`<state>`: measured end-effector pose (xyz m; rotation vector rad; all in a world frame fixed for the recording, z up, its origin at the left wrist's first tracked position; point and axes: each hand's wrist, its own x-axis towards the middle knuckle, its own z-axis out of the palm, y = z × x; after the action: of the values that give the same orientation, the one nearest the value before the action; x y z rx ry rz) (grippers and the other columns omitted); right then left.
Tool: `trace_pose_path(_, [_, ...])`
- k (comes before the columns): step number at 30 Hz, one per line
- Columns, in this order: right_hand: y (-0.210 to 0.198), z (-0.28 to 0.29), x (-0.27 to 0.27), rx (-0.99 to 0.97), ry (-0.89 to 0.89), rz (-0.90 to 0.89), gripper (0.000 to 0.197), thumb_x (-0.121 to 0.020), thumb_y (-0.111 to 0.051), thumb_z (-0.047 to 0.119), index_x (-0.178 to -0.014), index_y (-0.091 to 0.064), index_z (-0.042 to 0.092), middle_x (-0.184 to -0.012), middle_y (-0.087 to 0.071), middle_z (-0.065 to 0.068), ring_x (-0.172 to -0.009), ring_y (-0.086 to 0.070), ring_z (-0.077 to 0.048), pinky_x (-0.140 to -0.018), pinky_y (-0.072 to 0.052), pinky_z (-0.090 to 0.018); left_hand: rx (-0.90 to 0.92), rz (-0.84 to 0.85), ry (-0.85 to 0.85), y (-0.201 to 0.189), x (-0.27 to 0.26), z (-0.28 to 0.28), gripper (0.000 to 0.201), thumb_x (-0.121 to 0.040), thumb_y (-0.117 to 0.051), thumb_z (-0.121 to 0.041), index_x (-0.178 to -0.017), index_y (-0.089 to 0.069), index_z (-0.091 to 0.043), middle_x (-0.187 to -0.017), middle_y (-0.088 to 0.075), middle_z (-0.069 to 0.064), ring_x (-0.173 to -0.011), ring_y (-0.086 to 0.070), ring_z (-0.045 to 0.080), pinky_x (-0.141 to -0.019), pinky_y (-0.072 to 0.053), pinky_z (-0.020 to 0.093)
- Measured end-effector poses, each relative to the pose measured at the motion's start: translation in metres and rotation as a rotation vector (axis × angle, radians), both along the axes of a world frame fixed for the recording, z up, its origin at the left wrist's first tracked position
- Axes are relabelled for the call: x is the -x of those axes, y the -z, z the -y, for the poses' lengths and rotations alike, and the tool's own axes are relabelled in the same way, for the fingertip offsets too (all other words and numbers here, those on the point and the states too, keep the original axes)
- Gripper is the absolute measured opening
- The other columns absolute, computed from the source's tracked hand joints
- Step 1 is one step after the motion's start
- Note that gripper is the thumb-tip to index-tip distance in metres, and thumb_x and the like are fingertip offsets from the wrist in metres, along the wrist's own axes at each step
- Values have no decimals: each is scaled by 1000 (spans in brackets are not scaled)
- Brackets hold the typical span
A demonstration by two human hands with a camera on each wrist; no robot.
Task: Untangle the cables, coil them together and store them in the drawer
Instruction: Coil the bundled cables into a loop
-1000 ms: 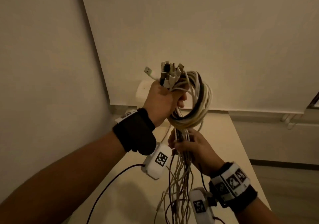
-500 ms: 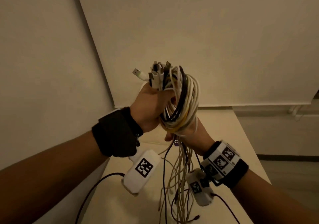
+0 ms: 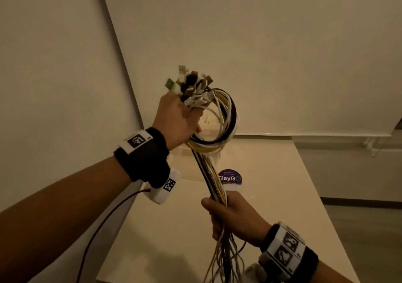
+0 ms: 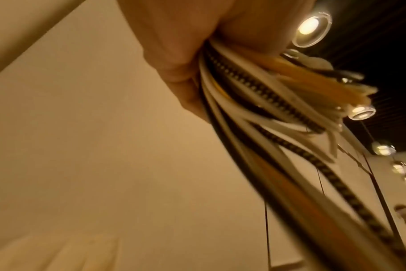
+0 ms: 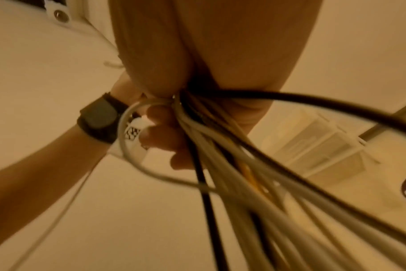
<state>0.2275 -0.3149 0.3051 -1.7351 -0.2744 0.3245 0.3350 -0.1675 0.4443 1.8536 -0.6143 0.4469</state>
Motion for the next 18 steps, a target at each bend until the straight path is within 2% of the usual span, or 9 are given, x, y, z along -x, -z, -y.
trace_pose_path(3, [7, 3, 2, -29, -9, -3, 26, -100, -48, 27, -82, -53, 8, -67, -67, -7, -73, -71, -35, -72, -55, -40, 111, -24, -82, -8, -15, -5, 28, -89, -59, -6, -68, -61, -24, -51, -55, -8, -46, -53, 16, -50, -50, 35])
trace_pose_path(5, [8, 7, -1, -58, -20, -37, 20, -100, -48, 23, -92, -53, 6, -83, -72, -12, -84, -70, -38, -78, -55, -42, 202, -72, -79, -15, -16, 0, 24, -91, -60, -7, -71, -61, -20, -52, -52, -5, -45, -47, 15, -47, -48, 33])
trace_pose_path(7, [8, 12, -1, -32, -14, -21, 18, -100, -49, 25, -104, -53, 8, -102, -71, -11, -93, -69, -28, -77, -56, -30, 251, -97, -35, -20, -11, 8, 22, -93, -59, -5, -74, -60, -16, -55, -48, 3, -44, -43, 15, -44, -48, 28])
trace_pose_path(9, [11, 19, 2, 22, 54, 86, 27, -96, -54, 34, -119, -51, 19, -113, -65, 0, -100, -65, -17, -79, -55, -23, 260, -104, 35, -23, -6, 11, 22, -93, -57, -2, -75, -60, -14, -56, -46, 6, -43, -42, 15, -44, -49, 26])
trace_pose_path(11, [15, 26, 5, 44, 172, 227, 32, -93, -60, 32, -123, -51, 29, -111, -64, 14, -103, -63, -8, -85, -54, -24, 260, -117, 69, -25, -2, 13, 22, -92, -58, -1, -74, -60, -13, -55, -47, 4, -43, -42, 15, -45, -48, 27])
trace_pose_path(12, [18, 29, 4, 63, 233, 293, 29, -93, -61, 26, -121, -55, 30, -108, -66, 15, -102, -63, -6, -86, -54, -25, 265, -126, 79, -24, -1, 16, 22, -92, -59, -2, -72, -60, -13, -54, -47, 3, -43, -42, 15, -45, -47, 28])
trace_pose_path(15, [12, 29, -3, 101, 333, 351, 23, -92, -60, 10, -107, -66, 26, -97, -71, 9, -92, -67, -7, -81, -54, -29, 270, -130, 86, -26, 2, 24, 22, -91, -61, -5, -71, -59, -12, -53, -46, 2, -44, -41, 17, -46, -46, 30])
trace_pose_path(18, [-4, 34, 1, -81, 294, 272, 22, -92, -62, 12, -107, -70, 27, -103, -72, 4, -95, -67, -14, -82, -55, -33, 285, -152, 59, -39, 2, 25, 18, -92, -61, -8, -75, -58, -9, -55, -43, 4, -46, -37, 17, -45, -43, 27])
